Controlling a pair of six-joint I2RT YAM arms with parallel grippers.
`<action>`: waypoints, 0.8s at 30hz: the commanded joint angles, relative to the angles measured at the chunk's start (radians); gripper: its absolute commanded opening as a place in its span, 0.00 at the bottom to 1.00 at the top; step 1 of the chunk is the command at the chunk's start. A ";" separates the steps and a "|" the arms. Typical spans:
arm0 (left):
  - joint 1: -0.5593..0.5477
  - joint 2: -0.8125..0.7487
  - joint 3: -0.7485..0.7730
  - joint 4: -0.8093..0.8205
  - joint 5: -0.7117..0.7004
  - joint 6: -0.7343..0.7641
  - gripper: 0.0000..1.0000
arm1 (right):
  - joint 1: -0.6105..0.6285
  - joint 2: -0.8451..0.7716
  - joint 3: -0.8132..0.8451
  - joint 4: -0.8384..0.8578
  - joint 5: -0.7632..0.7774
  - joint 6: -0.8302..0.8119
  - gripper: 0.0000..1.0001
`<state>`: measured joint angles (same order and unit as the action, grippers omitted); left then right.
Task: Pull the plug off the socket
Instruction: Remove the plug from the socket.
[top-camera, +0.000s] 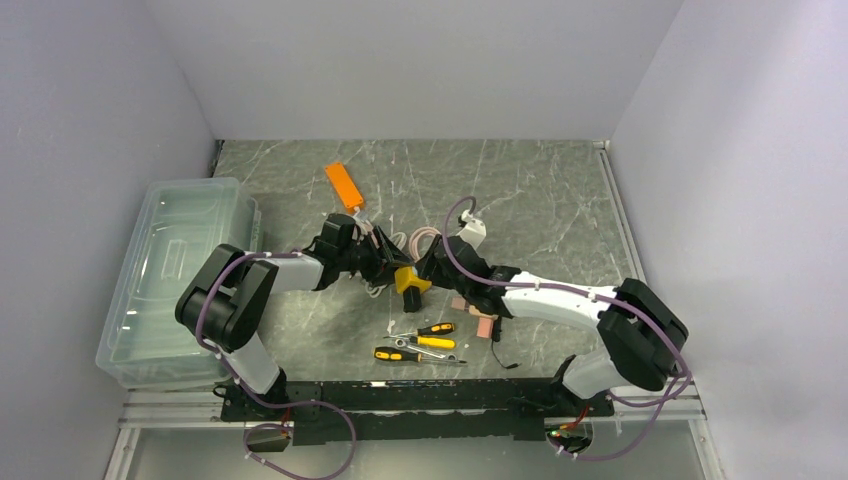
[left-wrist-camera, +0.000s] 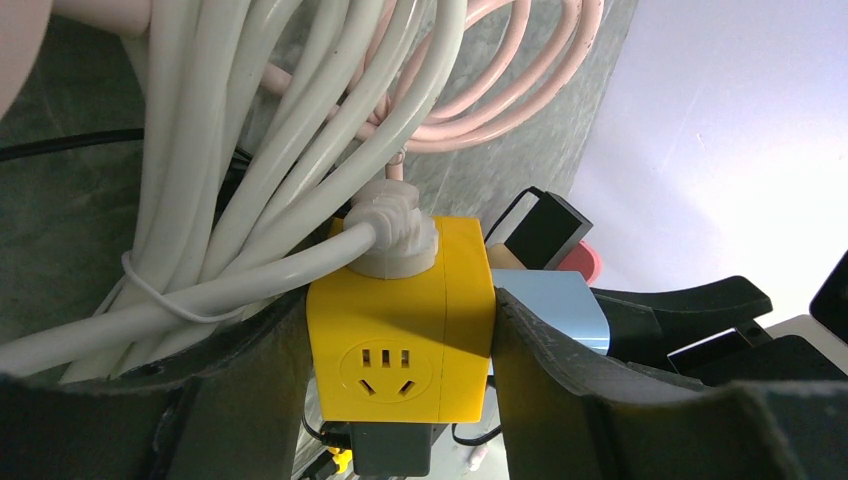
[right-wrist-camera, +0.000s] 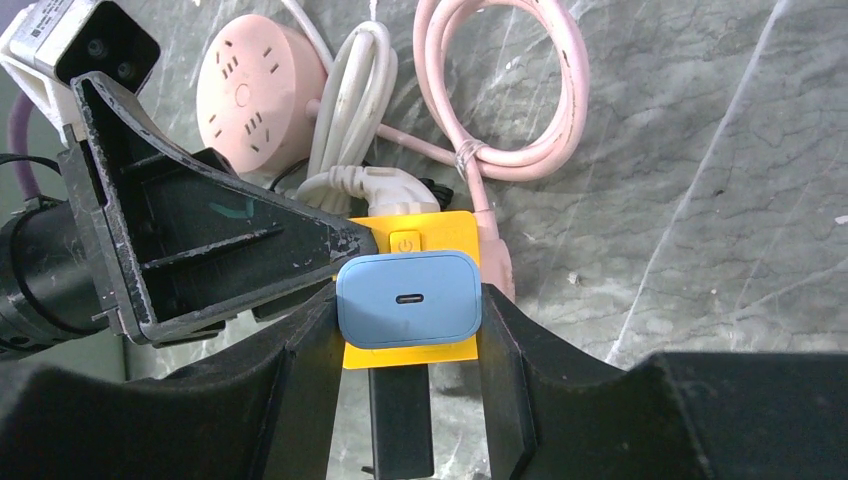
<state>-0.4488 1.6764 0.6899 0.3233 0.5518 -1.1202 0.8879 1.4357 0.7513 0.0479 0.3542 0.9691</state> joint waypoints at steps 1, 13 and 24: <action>-0.016 0.009 0.016 -0.041 -0.009 0.047 0.05 | 0.025 0.010 0.072 -0.043 0.068 -0.003 0.00; -0.016 0.016 0.016 -0.043 -0.007 0.047 0.05 | 0.027 -0.007 0.081 -0.126 0.130 -0.023 0.00; -0.016 0.019 0.017 -0.046 -0.007 0.049 0.05 | -0.066 -0.040 -0.011 -0.027 -0.042 0.030 0.00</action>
<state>-0.4561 1.6783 0.6926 0.3222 0.5522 -1.1194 0.8501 1.4193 0.7544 0.0078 0.2966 0.9867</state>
